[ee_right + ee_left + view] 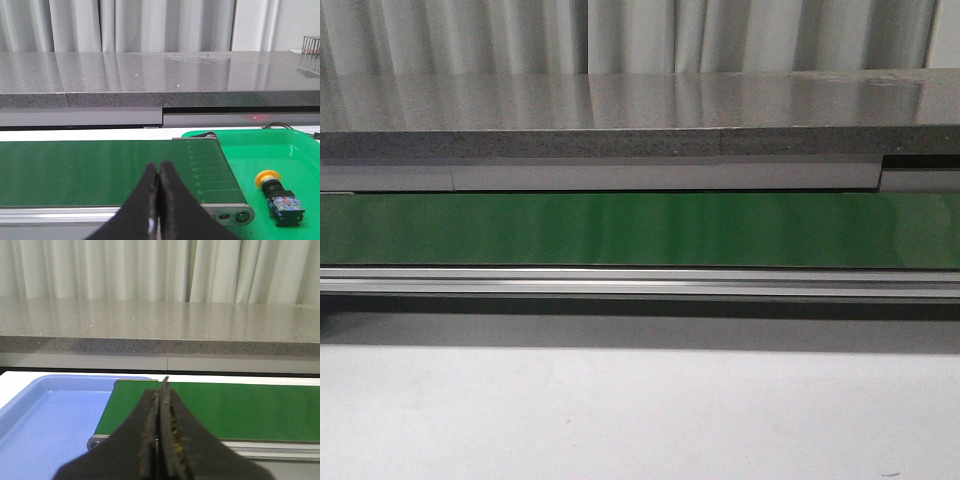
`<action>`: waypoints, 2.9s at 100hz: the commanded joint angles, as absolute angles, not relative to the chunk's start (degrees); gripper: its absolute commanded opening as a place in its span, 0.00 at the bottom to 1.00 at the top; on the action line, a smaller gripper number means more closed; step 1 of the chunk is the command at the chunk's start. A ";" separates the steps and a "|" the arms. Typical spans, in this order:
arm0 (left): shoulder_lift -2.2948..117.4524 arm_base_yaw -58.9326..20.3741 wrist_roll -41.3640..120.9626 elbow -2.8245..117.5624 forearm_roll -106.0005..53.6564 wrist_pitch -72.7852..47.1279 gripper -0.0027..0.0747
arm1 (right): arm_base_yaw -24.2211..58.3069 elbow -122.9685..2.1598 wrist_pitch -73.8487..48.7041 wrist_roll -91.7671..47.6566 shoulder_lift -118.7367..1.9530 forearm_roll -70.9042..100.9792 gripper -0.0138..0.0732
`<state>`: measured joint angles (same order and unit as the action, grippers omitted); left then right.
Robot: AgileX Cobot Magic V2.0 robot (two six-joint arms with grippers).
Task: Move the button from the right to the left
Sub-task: 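Move the right gripper over the yellow button in the green tray, then lower the right gripper and grasp the yellow button by its base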
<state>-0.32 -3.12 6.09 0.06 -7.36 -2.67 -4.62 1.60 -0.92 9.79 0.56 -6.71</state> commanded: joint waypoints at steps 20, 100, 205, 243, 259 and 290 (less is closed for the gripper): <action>-2.11 -3.51 5.69 -2.46 -7.98 1.72 0.01 | -5.13 0.75 3.61 9.54 1.49 -7.47 0.08; -2.11 -3.51 5.69 -2.46 -7.98 1.72 0.01 | -5.12 -13.55 -13.99 9.54 1.19 -7.64 0.08; -2.11 -3.51 5.69 -2.46 -7.98 1.72 0.01 | -5.36 -53.40 -52.61 10.00 -45.93 -9.01 0.08; -2.11 -3.51 5.69 -2.46 -7.98 1.72 0.01 | -14.06 -59.34 -56.89 2.31 -55.47 -4.90 0.85; -2.11 -3.51 5.69 -2.46 -7.98 1.72 0.01 | -18.31 -59.34 -57.03 -3.22 -57.45 -4.23 0.89; -2.11 -3.51 5.69 -2.46 -7.98 1.72 0.01 | -26.08 -59.46 -57.03 -21.19 -64.23 6.31 0.89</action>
<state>-0.32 -3.12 6.09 0.06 -7.36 -2.67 -24.22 -57.43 -59.10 -16.16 -62.80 2.88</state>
